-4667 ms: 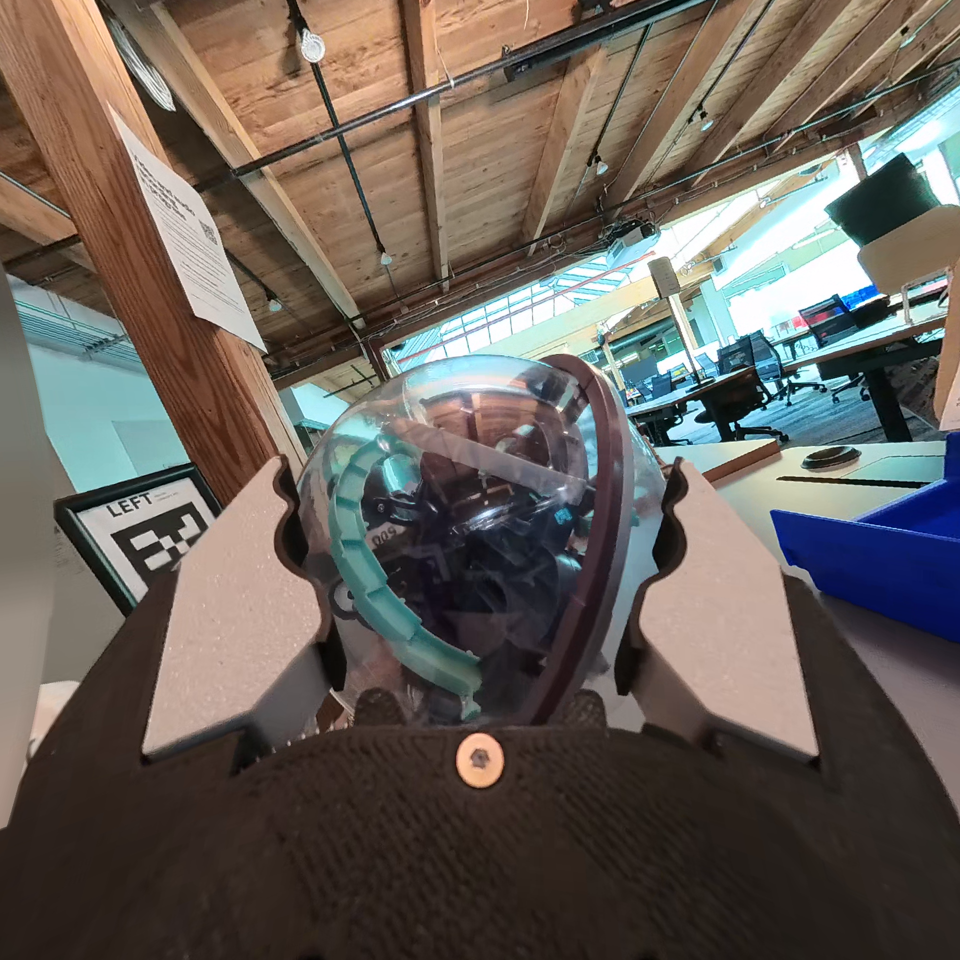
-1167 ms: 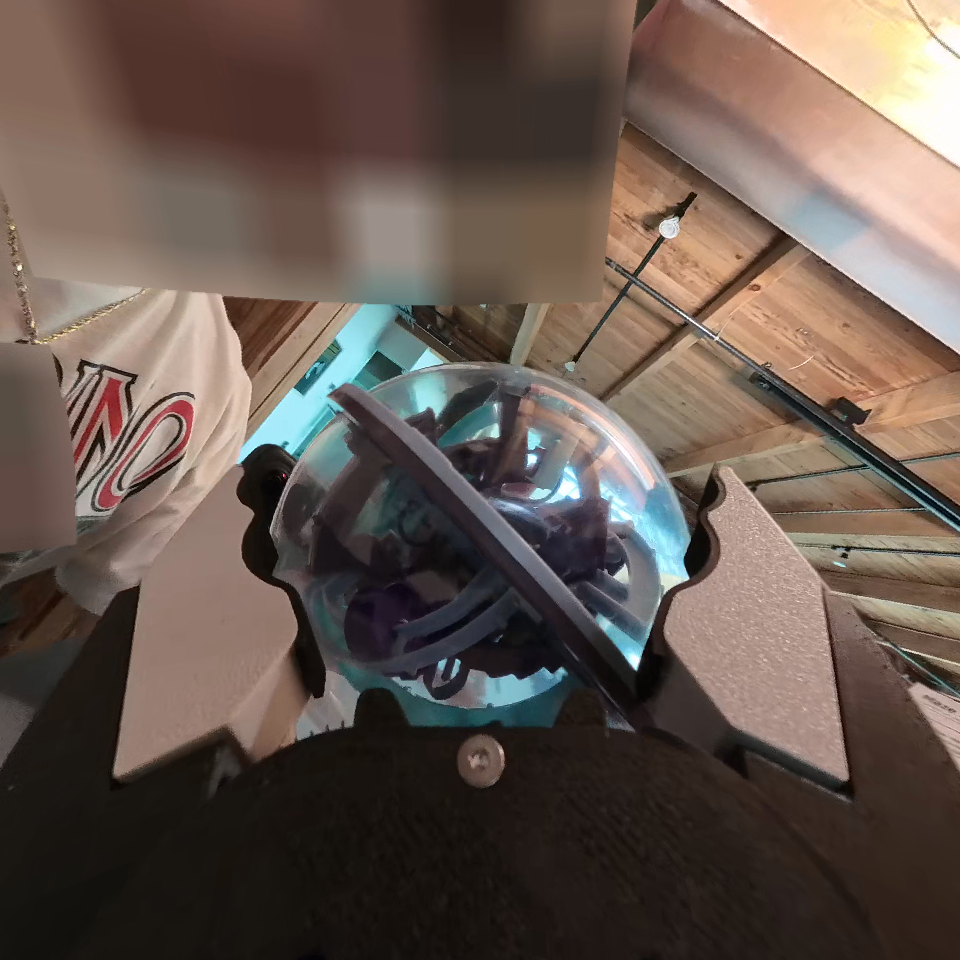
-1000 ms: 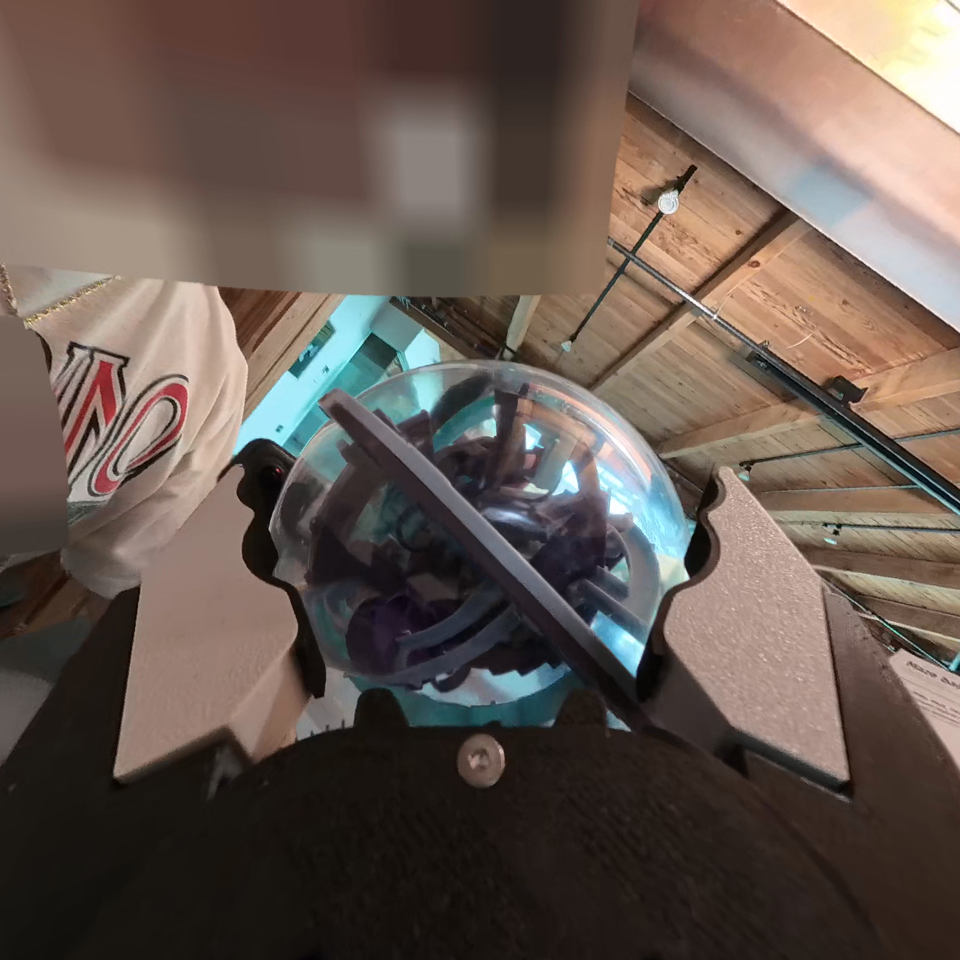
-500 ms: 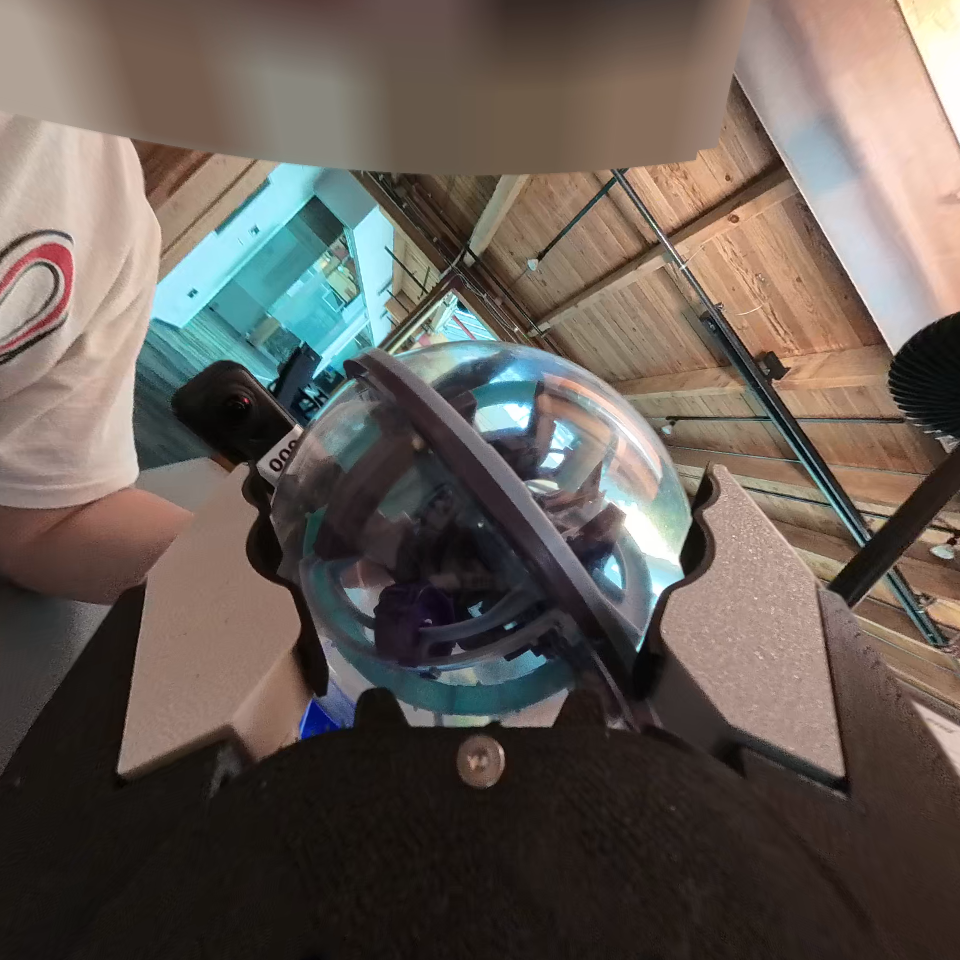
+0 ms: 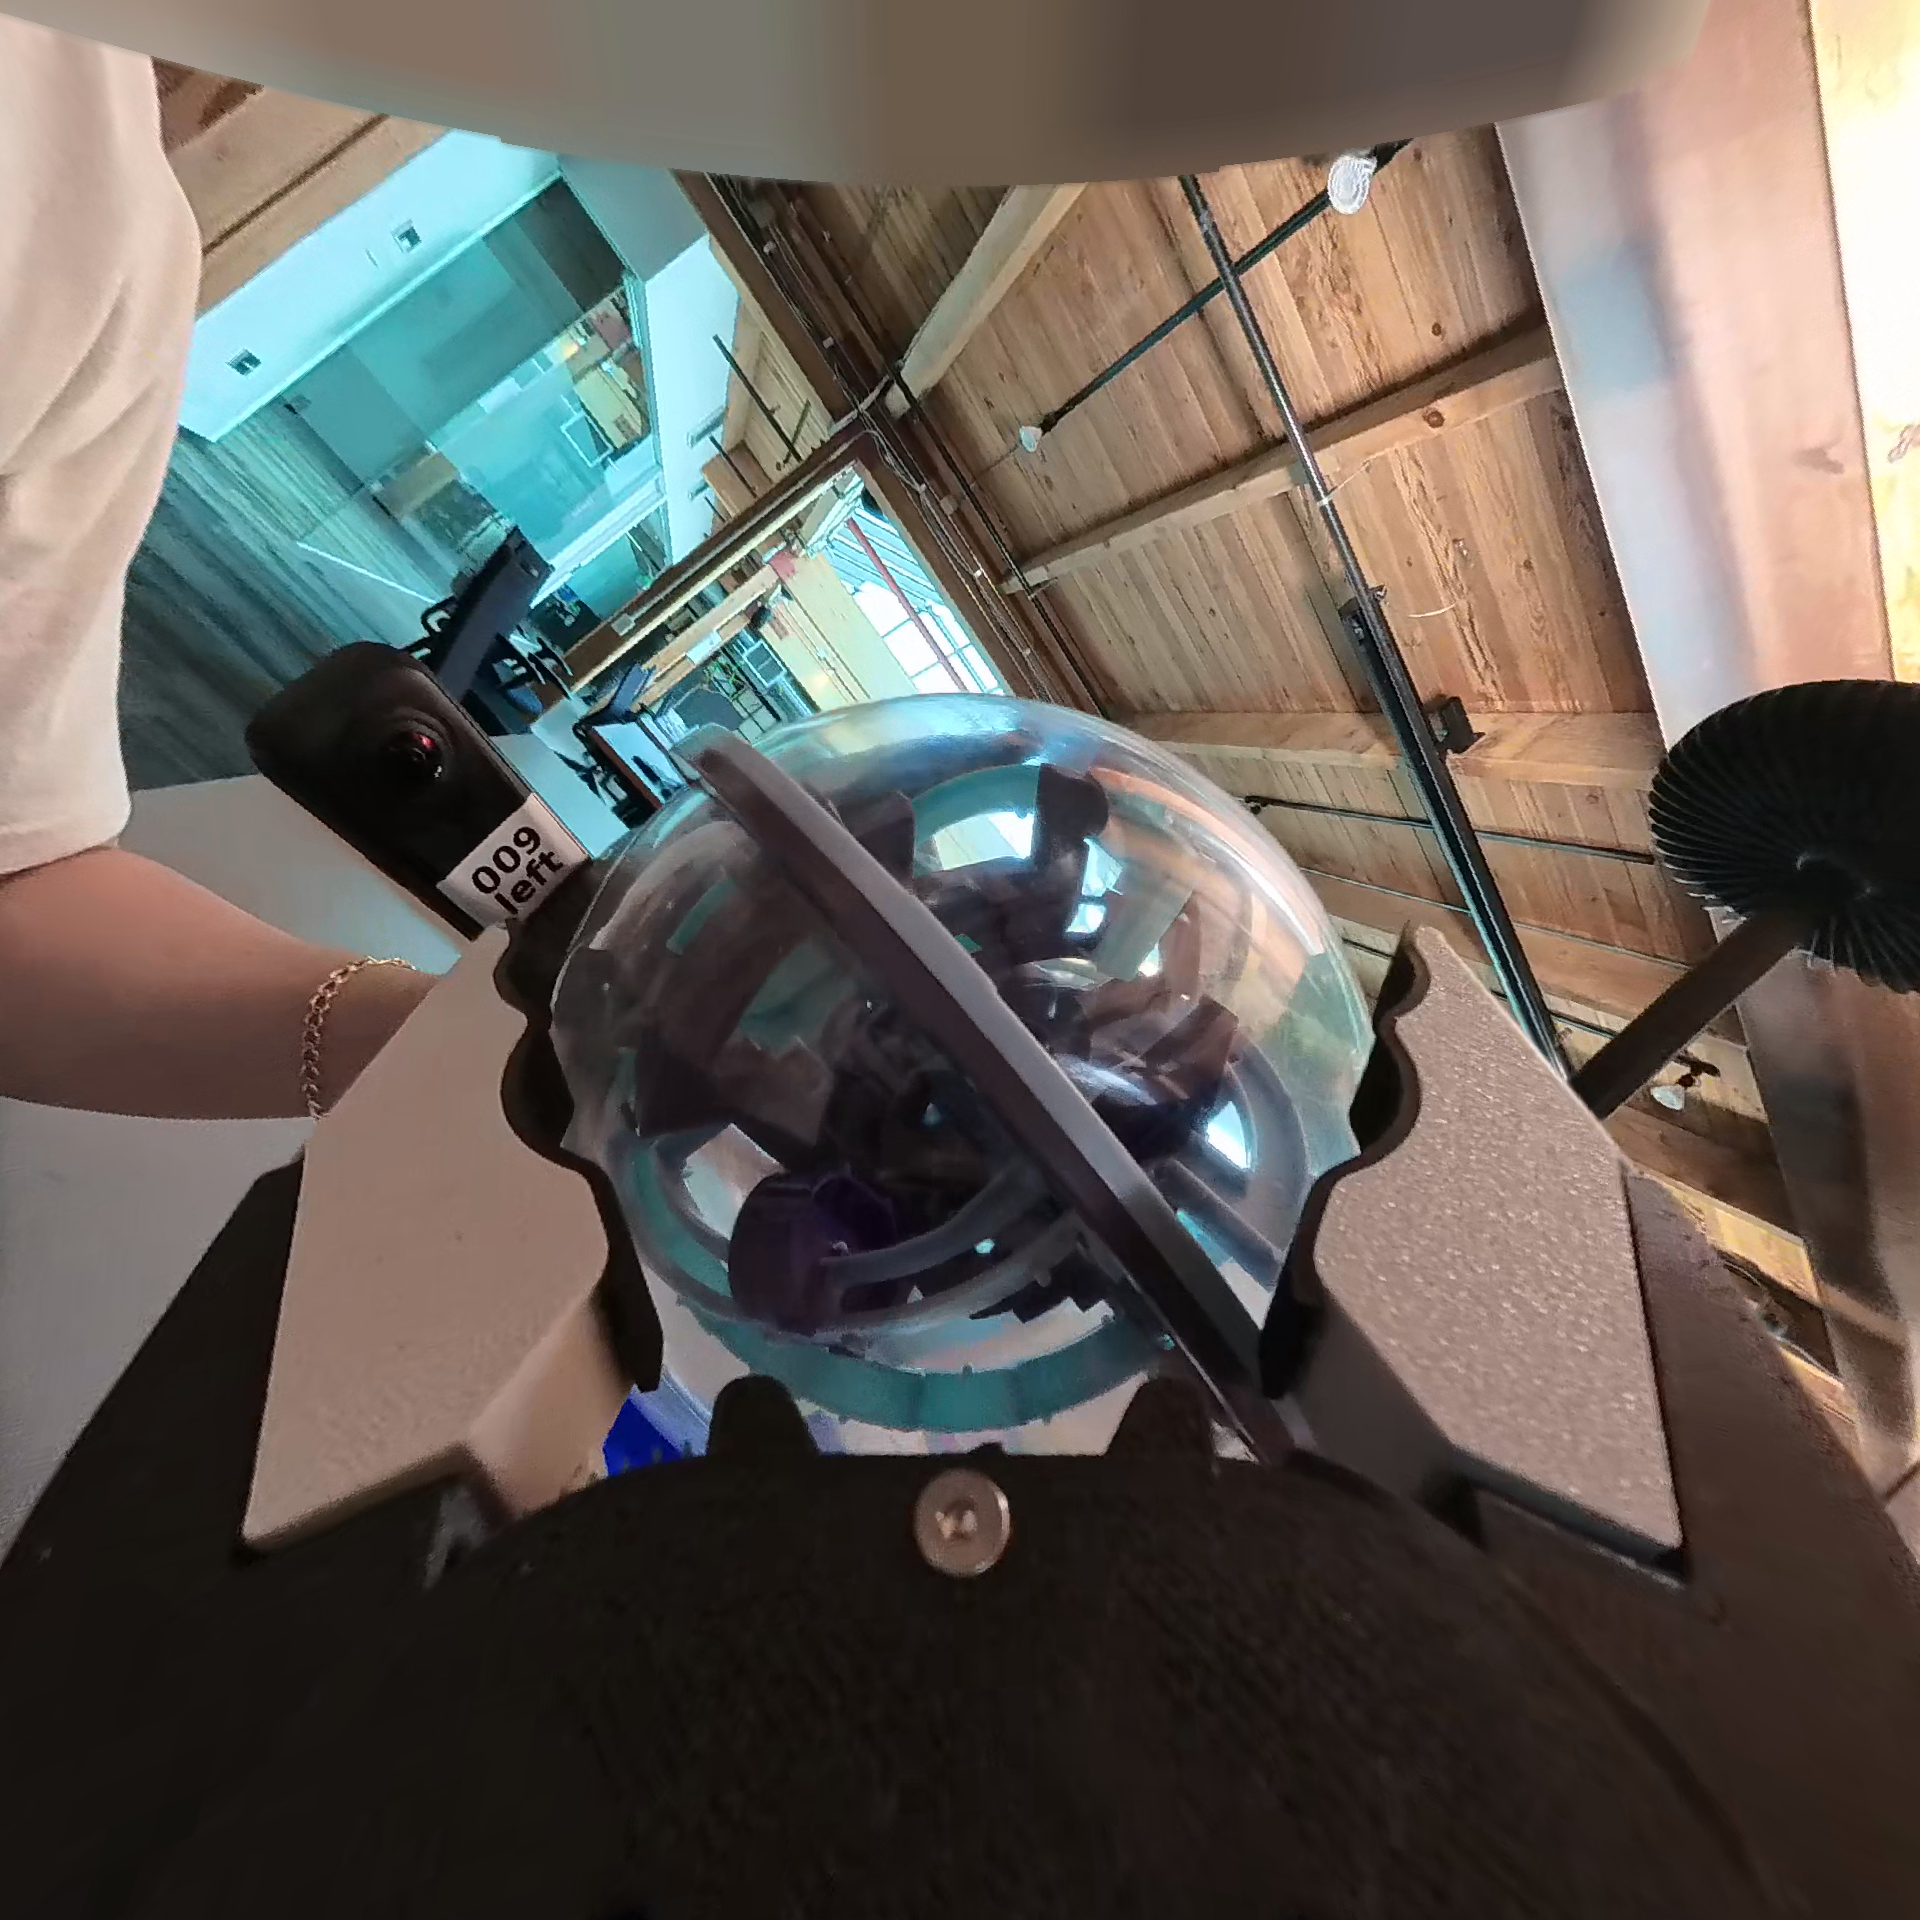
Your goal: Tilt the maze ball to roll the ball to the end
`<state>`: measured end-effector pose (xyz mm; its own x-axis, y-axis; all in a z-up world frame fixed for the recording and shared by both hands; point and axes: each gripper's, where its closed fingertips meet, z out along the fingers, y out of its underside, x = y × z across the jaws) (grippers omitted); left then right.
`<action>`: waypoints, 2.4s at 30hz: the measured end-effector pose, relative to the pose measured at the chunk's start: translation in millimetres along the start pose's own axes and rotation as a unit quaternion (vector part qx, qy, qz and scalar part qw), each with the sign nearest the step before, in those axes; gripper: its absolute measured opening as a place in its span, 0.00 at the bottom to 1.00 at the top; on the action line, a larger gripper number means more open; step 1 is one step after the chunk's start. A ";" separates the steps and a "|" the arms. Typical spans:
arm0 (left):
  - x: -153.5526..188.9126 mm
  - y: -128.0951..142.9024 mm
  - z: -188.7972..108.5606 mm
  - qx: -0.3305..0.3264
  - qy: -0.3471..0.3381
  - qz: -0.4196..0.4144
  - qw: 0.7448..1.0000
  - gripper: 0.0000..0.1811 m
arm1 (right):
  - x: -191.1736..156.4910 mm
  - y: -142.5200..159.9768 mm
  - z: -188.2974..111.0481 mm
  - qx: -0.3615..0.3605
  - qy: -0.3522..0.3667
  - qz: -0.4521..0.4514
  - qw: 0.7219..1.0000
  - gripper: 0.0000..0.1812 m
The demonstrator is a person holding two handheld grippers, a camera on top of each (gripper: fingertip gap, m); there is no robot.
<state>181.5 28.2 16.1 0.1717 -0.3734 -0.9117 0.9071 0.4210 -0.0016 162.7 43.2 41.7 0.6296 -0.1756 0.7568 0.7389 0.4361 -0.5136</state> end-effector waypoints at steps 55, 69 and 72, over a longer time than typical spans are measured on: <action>21.0 14.9 3.4 -0.086 0.005 0.287 0.954 0.87 | 20.9 -21.0 -23.4 0.138 0.017 0.135 0.981 0.85; 32.4 -1.6 13.4 -0.070 0.016 0.295 0.953 0.87 | 33.7 -25.5 -45.8 0.217 0.016 0.219 0.951 0.85; 37.2 -11.8 16.4 -0.056 0.024 0.292 0.954 0.87 | 35.3 -21.5 -50.9 0.235 0.013 0.249 0.940 0.85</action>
<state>183.5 -4.3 -11.1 0.6160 -0.0106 -0.7877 0.6141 0.6327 0.4718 181.3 -17.3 58.8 0.8790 0.1345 0.4575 0.1685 0.8099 -0.5618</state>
